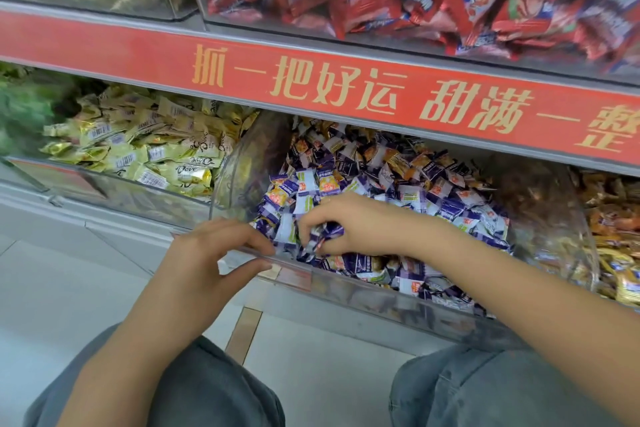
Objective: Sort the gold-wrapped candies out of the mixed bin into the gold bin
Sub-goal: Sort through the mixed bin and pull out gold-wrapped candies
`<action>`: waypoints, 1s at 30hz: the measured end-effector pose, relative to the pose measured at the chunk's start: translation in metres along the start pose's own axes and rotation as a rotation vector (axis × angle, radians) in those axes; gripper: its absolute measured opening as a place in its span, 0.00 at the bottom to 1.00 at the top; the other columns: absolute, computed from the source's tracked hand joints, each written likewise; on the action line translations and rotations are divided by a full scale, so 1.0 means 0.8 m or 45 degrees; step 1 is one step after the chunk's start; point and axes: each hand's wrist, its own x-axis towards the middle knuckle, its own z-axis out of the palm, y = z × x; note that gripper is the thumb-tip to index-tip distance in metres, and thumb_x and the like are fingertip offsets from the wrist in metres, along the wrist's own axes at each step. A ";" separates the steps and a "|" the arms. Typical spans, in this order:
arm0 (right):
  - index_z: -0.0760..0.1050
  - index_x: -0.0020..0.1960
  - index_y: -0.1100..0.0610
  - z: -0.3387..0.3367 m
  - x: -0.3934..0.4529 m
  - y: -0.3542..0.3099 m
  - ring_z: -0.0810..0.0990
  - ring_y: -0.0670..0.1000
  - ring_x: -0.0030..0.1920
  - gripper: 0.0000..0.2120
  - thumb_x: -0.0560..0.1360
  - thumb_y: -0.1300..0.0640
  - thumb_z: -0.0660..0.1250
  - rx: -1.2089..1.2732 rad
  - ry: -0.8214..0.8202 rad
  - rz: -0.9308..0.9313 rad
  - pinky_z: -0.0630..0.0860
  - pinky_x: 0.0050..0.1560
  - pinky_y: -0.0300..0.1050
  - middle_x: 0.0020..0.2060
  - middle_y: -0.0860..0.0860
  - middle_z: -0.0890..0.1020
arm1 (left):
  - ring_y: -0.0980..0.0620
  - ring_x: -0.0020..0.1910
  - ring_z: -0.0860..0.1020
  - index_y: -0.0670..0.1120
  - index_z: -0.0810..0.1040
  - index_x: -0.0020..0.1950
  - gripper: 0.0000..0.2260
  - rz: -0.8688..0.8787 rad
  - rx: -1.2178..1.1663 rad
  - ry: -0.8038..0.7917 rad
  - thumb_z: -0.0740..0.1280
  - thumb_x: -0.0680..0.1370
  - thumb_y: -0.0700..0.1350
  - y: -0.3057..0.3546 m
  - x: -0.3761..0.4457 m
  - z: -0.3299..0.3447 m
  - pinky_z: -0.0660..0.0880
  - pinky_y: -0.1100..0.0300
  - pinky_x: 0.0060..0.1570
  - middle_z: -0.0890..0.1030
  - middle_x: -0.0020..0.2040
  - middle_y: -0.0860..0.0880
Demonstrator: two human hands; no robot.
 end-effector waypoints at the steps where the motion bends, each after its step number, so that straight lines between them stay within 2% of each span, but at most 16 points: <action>1: 0.78 0.51 0.47 -0.005 0.001 0.003 0.78 0.49 0.49 0.06 0.74 0.54 0.70 0.068 0.016 0.022 0.75 0.53 0.53 0.50 0.45 0.80 | 0.64 0.46 0.77 0.54 0.82 0.42 0.05 -0.007 0.002 -0.001 0.72 0.68 0.46 0.000 0.000 0.000 0.69 0.75 0.44 0.81 0.43 0.61; 4: 0.77 0.55 0.48 -0.022 -0.002 0.005 0.80 0.37 0.42 0.09 0.75 0.51 0.70 0.214 -0.002 0.091 0.75 0.53 0.44 0.55 0.42 0.79 | 0.64 0.46 0.77 0.53 0.82 0.42 0.04 -0.019 0.010 -0.002 0.72 0.68 0.46 0.001 0.001 0.000 0.67 0.78 0.44 0.81 0.41 0.61; 5: 0.77 0.57 0.48 -0.026 -0.004 0.005 0.79 0.36 0.44 0.11 0.75 0.51 0.69 0.226 -0.001 0.105 0.74 0.55 0.41 0.57 0.42 0.78 | 0.64 0.46 0.77 0.53 0.82 0.42 0.04 -0.022 0.008 -0.003 0.72 0.68 0.46 0.001 0.001 0.000 0.66 0.78 0.44 0.81 0.42 0.60; 7: 0.76 0.62 0.49 -0.032 -0.007 0.007 0.74 0.39 0.59 0.16 0.76 0.49 0.68 0.177 0.047 0.147 0.67 0.60 0.38 0.63 0.43 0.76 | 0.65 0.46 0.77 0.54 0.81 0.41 0.04 -0.020 0.006 0.001 0.72 0.68 0.47 0.001 0.000 0.000 0.66 0.78 0.43 0.81 0.43 0.61; 8: 0.75 0.64 0.49 -0.036 -0.009 0.009 0.72 0.41 0.61 0.16 0.76 0.49 0.67 0.129 0.077 0.163 0.66 0.59 0.38 0.63 0.44 0.76 | 0.65 0.46 0.76 0.54 0.81 0.41 0.04 -0.019 0.006 0.000 0.72 0.68 0.46 0.001 0.000 0.000 0.66 0.78 0.43 0.81 0.42 0.61; 11: 0.77 0.62 0.44 -0.052 -0.020 0.010 0.74 0.43 0.54 0.16 0.75 0.48 0.69 -0.062 0.007 0.156 0.69 0.51 0.40 0.54 0.43 0.76 | 0.65 0.46 0.76 0.53 0.82 0.42 0.04 -0.011 0.015 0.004 0.73 0.68 0.45 0.002 0.000 0.000 0.66 0.79 0.44 0.81 0.42 0.62; 14: 0.80 0.56 0.42 -0.066 -0.033 0.007 0.70 0.42 0.60 0.14 0.71 0.44 0.71 0.031 -0.106 0.162 0.66 0.56 0.36 0.61 0.42 0.73 | 0.65 0.45 0.77 0.51 0.82 0.41 0.06 0.000 0.030 -0.007 0.75 0.68 0.43 0.001 0.002 -0.001 0.66 0.79 0.45 0.81 0.41 0.61; 16: 0.80 0.50 0.45 -0.065 -0.025 0.005 0.71 0.44 0.61 0.11 0.71 0.42 0.71 0.087 0.120 0.099 0.67 0.59 0.36 0.60 0.44 0.75 | 0.65 0.45 0.77 0.54 0.81 0.41 0.08 -0.009 0.013 -0.022 0.78 0.67 0.45 0.001 0.003 -0.002 0.68 0.77 0.46 0.81 0.40 0.61; 18: 0.75 0.56 0.46 -0.051 -0.002 0.006 0.71 0.47 0.62 0.16 0.71 0.41 0.70 -0.077 0.325 0.000 0.68 0.64 0.46 0.61 0.46 0.74 | 0.63 0.45 0.78 0.57 0.79 0.40 0.07 -0.025 -0.026 -0.020 0.75 0.67 0.49 0.003 0.005 -0.003 0.70 0.74 0.46 0.81 0.42 0.60; 20: 0.62 0.71 0.40 -0.030 0.024 0.002 0.57 0.48 0.74 0.30 0.72 0.38 0.68 -0.226 0.215 0.005 0.56 0.74 0.51 0.75 0.46 0.61 | 0.63 0.45 0.78 0.58 0.78 0.40 0.09 -0.046 -0.031 -0.016 0.77 0.66 0.49 0.006 0.006 -0.003 0.69 0.75 0.46 0.81 0.41 0.59; 21: 0.54 0.74 0.38 -0.021 0.035 0.002 0.50 0.49 0.77 0.35 0.72 0.35 0.65 -0.303 0.109 0.040 0.51 0.74 0.54 0.77 0.45 0.54 | 0.62 0.45 0.77 0.57 0.79 0.40 0.10 -0.048 -0.012 -0.015 0.79 0.66 0.48 0.006 0.007 -0.002 0.69 0.74 0.46 0.81 0.39 0.59; 22: 0.52 0.75 0.38 -0.014 0.042 -0.001 0.47 0.49 0.77 0.35 0.73 0.34 0.62 -0.386 0.028 0.057 0.49 0.74 0.56 0.77 0.46 0.52 | 0.62 0.45 0.77 0.55 0.80 0.40 0.10 -0.052 0.009 -0.011 0.78 0.66 0.46 0.006 0.005 -0.002 0.70 0.73 0.46 0.81 0.39 0.60; 25: 0.60 0.75 0.44 -0.012 0.032 0.004 0.56 0.50 0.75 0.31 0.75 0.33 0.56 -0.537 -0.054 0.008 0.58 0.73 0.52 0.75 0.48 0.61 | 0.63 0.45 0.77 0.52 0.82 0.41 0.07 -0.059 0.006 -0.008 0.78 0.67 0.45 0.007 0.003 -0.002 0.71 0.70 0.46 0.80 0.40 0.61; 26: 0.61 0.74 0.44 -0.014 0.020 0.002 0.56 0.49 0.75 0.31 0.75 0.32 0.54 -0.558 -0.109 0.010 0.58 0.72 0.53 0.75 0.47 0.61 | 0.63 0.45 0.76 0.51 0.82 0.41 0.07 -0.056 -0.006 -0.013 0.78 0.67 0.45 0.006 0.002 -0.002 0.71 0.69 0.46 0.80 0.40 0.61; 29: 0.60 0.74 0.39 -0.018 -0.019 -0.010 0.47 0.44 0.76 0.31 0.74 0.31 0.42 -0.550 -0.318 0.066 0.48 0.75 0.53 0.77 0.41 0.53 | 0.61 0.45 0.76 0.50 0.82 0.41 0.06 -0.048 -0.046 -0.028 0.77 0.67 0.46 0.004 0.003 -0.002 0.71 0.68 0.46 0.80 0.40 0.61; 30: 0.60 0.73 0.38 -0.020 -0.026 -0.015 0.47 0.43 0.76 0.32 0.72 0.32 0.39 -0.493 -0.349 0.091 0.45 0.75 0.52 0.76 0.39 0.52 | 0.61 0.45 0.76 0.50 0.82 0.41 0.06 -0.047 -0.051 -0.027 0.77 0.68 0.47 0.003 0.004 -0.001 0.71 0.68 0.46 0.80 0.39 0.60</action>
